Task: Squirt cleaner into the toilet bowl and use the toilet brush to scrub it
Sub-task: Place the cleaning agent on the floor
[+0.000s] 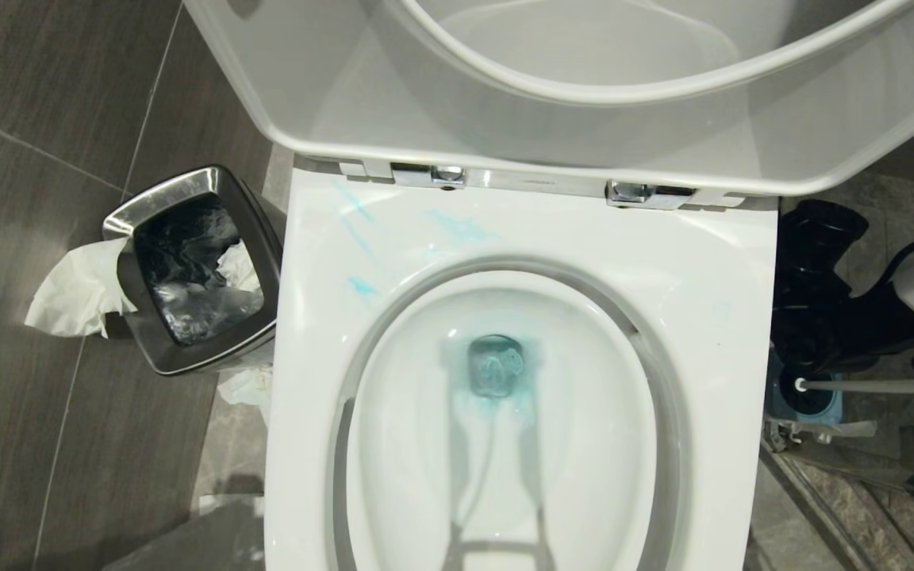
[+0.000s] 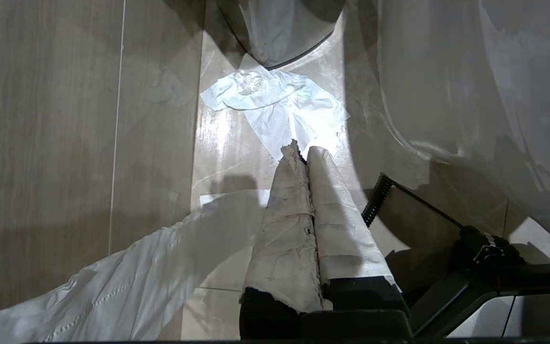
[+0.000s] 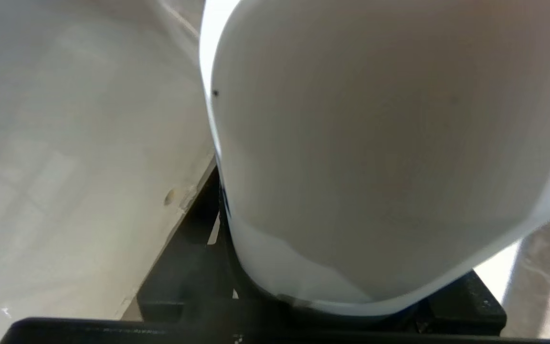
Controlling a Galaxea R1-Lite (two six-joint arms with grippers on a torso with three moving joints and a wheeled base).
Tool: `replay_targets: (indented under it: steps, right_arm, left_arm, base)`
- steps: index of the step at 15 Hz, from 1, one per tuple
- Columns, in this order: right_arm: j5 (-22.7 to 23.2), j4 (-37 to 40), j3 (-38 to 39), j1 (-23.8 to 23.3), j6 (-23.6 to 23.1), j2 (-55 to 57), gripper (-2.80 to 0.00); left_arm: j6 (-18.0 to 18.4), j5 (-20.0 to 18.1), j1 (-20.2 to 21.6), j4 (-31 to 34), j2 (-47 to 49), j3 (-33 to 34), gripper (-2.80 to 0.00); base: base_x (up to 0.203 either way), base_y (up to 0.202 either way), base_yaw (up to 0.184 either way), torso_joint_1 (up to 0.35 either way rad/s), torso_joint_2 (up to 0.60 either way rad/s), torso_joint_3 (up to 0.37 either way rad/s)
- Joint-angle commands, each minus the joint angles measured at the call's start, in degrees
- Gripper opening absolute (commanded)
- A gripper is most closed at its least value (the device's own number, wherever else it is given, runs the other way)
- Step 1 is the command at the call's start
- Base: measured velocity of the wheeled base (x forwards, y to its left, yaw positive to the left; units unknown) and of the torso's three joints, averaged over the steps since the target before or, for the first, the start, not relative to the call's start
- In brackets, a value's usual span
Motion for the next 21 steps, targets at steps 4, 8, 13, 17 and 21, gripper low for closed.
replay_targets:
  steps: [4,8,13,17,21]
  right_arm:
    - [0.0,-8.4,-0.5,0.7,-1.0,4.1,-2.8]
    - [-0.1,-10.1,-0.5,0.7,-1.0,6.1,-2.8]
    - [-0.5,-13.2,-0.8,0.6,-0.9,9.6,-2.8]
    - [-0.5,-13.1,-1.0,0.5,-0.7,9.8,0.0]
    - [-0.6,-12.8,0.0,0.5,-0.7,9.9,0.0]
  left_arm:
    - [0.0,0.0,0.0,0.0,0.0,0.0,-2.8]
    - [0.3,0.0,0.0,0.0,0.0,0.0,-2.8]
    - [1.4,-0.2,0.0,0.0,0.1,0.1,-2.8]
    - [1.4,-0.2,0.0,0.0,0.0,0.1,-2.8]
    - [1.4,-0.3,0.0,0.0,0.1,0.1,-2.8]
  base:
    - [0.0,0.0,0.0,0.0,0.0,0.0]
    - [0.0,0.0,0.0,0.0,0.0,0.0]
    - [0.0,0.0,0.0,0.0,0.0,0.0]
    - [0.0,0.0,0.0,0.0,0.0,0.0]
    - [0.0,0.0,0.0,0.0,0.0,0.0]
